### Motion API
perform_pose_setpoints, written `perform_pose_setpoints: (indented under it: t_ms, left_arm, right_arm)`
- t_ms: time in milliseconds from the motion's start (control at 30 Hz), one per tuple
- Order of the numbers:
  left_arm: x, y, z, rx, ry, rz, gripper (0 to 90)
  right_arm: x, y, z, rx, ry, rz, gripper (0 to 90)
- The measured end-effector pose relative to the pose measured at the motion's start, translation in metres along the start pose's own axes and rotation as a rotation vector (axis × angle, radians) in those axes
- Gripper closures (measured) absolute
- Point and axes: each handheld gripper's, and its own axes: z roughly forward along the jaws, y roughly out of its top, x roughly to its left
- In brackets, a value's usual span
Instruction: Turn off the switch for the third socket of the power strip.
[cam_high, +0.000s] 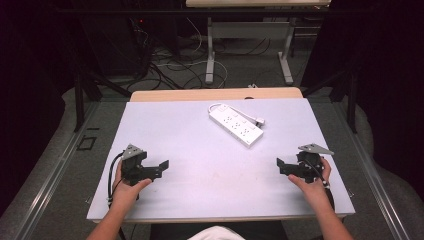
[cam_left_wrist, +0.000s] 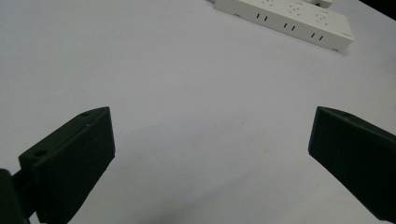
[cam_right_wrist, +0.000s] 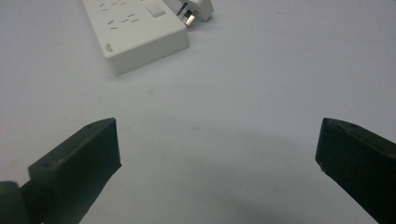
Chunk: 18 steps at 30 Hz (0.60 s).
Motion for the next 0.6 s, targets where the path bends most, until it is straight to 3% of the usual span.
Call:
perform_pose_setpoints:
  t_ms: [100,267,600]
  left_arm:
    - [0.0004,-0.0003,0.0015,0.025,0.011,-0.003,0.7]
    - [0.0015,-0.0009,0.0038,0.023,0.057,0.004,0.8]
    - [0.0089,-0.0013,0.0073,0.028,0.144,-0.062,0.8]
  right_arm:
    - [-0.0006,-0.0016,0.0020,0.007,0.007,-0.003,0.0]
    - [-0.0001,-0.0024,0.0045,0.004,-0.004,-0.004,0.0]
    - [-0.0003,-0.0042,0.0057,0.008,-0.003,-0.018,0.0]
